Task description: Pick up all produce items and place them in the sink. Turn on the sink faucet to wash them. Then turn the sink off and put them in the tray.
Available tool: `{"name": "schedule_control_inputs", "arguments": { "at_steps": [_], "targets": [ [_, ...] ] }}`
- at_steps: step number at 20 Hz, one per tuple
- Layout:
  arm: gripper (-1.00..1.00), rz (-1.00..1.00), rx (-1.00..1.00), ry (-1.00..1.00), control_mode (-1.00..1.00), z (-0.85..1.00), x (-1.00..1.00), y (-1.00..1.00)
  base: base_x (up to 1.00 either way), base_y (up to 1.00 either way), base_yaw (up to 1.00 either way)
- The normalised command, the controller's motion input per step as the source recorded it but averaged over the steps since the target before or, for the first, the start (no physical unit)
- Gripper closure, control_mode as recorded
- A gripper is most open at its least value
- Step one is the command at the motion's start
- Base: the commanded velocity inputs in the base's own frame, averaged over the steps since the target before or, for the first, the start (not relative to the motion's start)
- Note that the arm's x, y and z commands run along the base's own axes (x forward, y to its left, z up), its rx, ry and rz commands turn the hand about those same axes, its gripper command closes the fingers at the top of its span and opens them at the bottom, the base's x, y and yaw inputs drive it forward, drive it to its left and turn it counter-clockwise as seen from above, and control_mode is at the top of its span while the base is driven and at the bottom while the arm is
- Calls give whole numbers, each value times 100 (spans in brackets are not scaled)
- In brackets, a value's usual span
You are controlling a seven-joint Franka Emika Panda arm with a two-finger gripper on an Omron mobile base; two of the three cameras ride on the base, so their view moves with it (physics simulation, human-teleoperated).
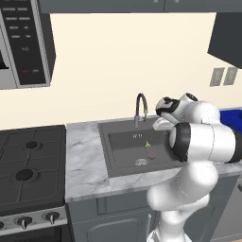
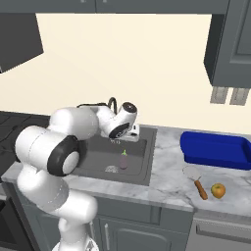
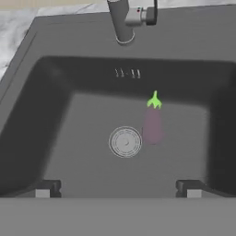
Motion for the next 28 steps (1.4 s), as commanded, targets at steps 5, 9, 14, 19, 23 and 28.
{"name": "schedule_control_inputs", "arguments": {
  "at_steps": [5, 9, 14, 19, 23, 28],
  "targets": [
    [-100, -5, -10, 10, -100, 60, -47, -26, 0, 0, 0],
    [-100, -6, -13, 10, -100, 45, -53, -37, 0, 0, 0],
    [-100, -5, -11, 3, -100, 31, -58, -50, 0, 0, 0],
    [-100, -11, -1, 0, -100, 1, -59, -77, 0, 0, 0],
    [-100, -14, 0, 0, -100, 0, -47, -83, 0, 0, 0],
    [-100, -16, 0, 0, -100, 0, -28, -76, 0, 0, 0]
  ]
}}
